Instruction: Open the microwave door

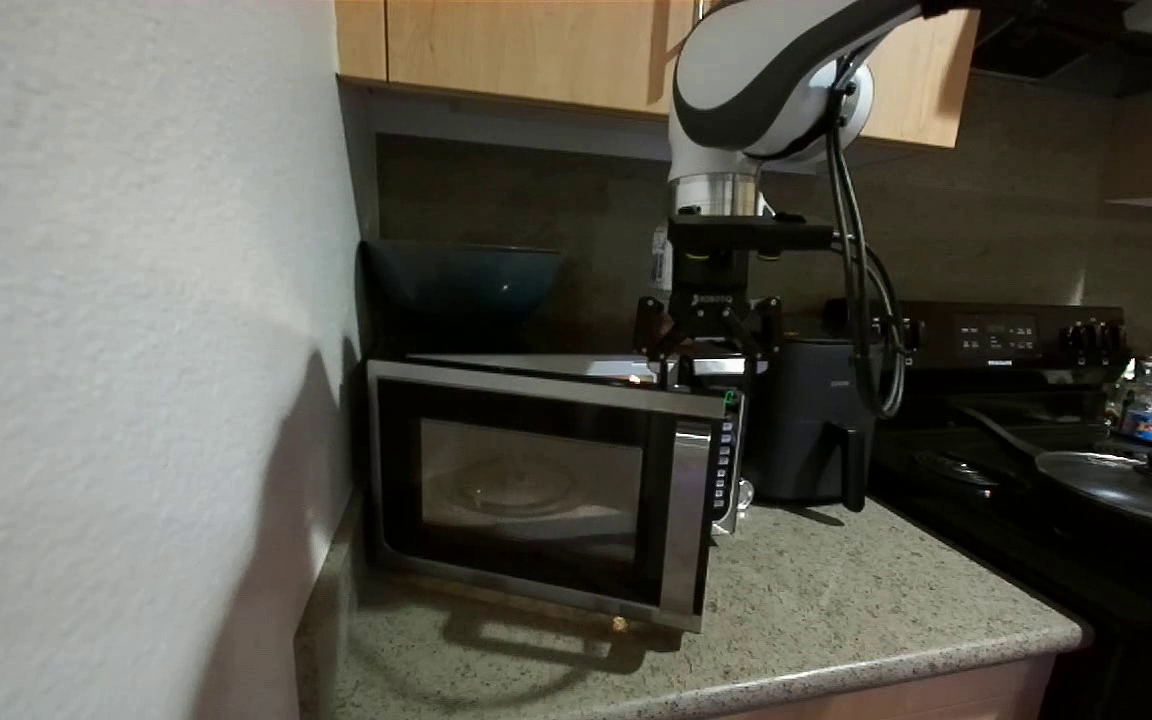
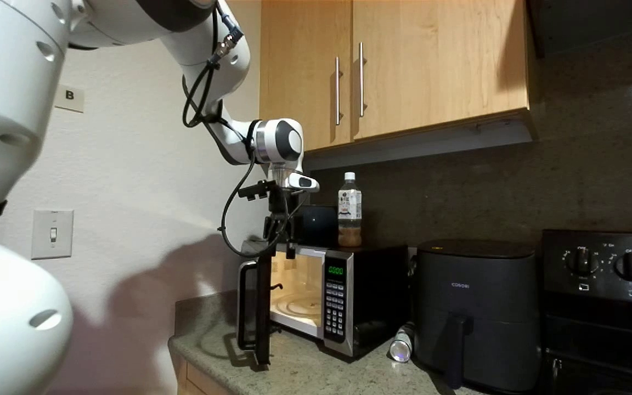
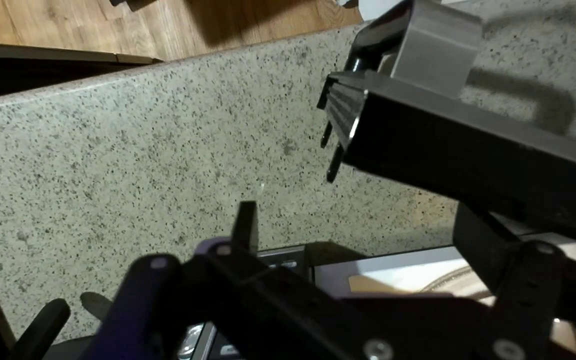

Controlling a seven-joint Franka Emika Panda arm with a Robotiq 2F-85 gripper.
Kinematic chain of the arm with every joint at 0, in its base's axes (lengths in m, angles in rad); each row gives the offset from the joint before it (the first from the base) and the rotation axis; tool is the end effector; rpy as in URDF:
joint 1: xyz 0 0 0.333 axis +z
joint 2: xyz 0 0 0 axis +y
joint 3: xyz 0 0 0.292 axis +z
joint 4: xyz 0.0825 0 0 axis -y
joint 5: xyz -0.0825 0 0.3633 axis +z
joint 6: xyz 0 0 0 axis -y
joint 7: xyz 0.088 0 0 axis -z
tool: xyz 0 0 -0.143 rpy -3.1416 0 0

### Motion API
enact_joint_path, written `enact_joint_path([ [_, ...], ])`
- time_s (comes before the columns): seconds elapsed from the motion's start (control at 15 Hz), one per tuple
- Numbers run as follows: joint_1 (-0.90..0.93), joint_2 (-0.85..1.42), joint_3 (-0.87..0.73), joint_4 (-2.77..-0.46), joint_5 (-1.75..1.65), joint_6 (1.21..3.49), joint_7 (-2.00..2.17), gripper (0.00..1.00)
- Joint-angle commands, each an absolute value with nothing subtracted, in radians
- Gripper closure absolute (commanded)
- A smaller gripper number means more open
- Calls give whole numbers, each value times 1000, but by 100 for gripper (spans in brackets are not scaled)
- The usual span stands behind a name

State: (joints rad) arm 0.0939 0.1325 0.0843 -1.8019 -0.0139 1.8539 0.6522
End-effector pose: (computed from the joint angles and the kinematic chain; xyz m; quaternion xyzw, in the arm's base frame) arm 0.5570 0.0974 0.4101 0.9718 -0.2326 -0.0362 0.0171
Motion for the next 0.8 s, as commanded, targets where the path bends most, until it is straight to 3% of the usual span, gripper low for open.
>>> enact_joint_path([
  [0.0,124,140,87,-1789,-32,1795,659,0],
  [0.73,226,138,138,-1804,-137,1720,666,0],
])
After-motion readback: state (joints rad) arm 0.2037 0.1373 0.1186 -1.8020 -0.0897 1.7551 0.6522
